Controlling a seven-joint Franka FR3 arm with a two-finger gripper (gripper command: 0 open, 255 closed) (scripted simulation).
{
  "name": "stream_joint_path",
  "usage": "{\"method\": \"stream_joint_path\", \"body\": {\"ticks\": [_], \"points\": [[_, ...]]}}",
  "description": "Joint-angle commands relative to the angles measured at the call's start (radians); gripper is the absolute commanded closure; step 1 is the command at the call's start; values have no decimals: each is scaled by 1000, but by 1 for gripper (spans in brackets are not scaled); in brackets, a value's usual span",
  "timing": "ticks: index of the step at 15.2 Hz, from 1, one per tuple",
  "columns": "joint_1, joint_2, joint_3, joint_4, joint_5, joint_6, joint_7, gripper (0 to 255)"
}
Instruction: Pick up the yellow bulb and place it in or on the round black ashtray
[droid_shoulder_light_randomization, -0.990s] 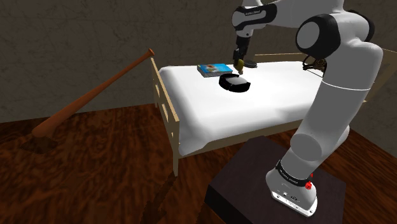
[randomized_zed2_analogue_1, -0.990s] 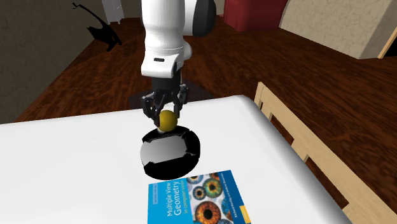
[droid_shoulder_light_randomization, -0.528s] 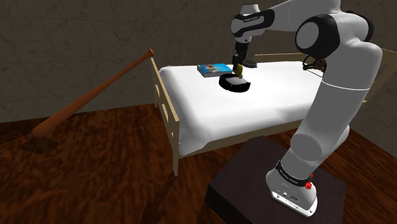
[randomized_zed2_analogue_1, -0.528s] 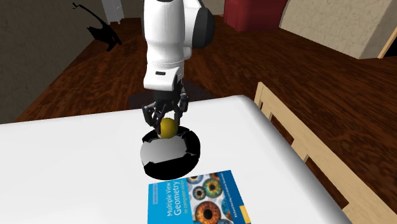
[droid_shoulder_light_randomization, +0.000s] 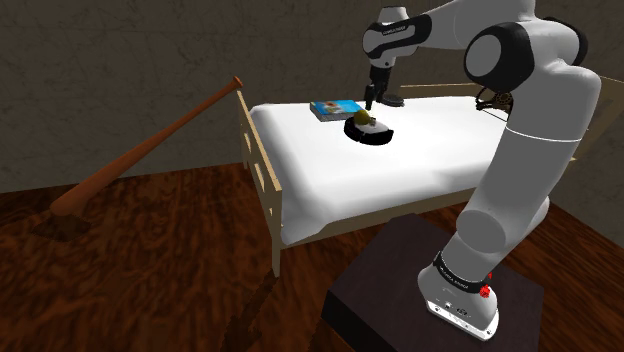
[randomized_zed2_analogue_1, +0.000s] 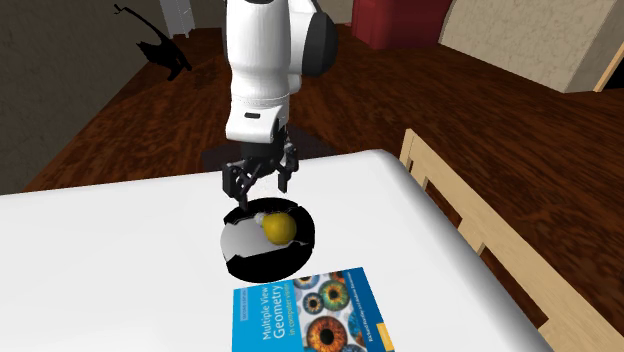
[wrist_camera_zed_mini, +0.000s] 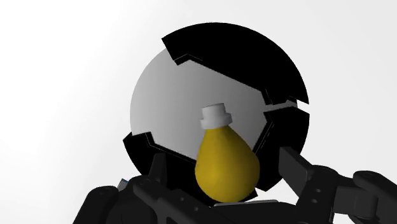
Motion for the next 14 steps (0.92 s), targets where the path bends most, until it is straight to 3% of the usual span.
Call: {"method": "stream_joint_path", "body": {"ticks": [1,3,7,14], "points": [[0,0,0,0,0,0,0,0],[0,0,0,0,0,0,0,0],[4,-15,1,107,-3,-122,2,0],[4,-15,1,107,-3,-122,2,0]]}}
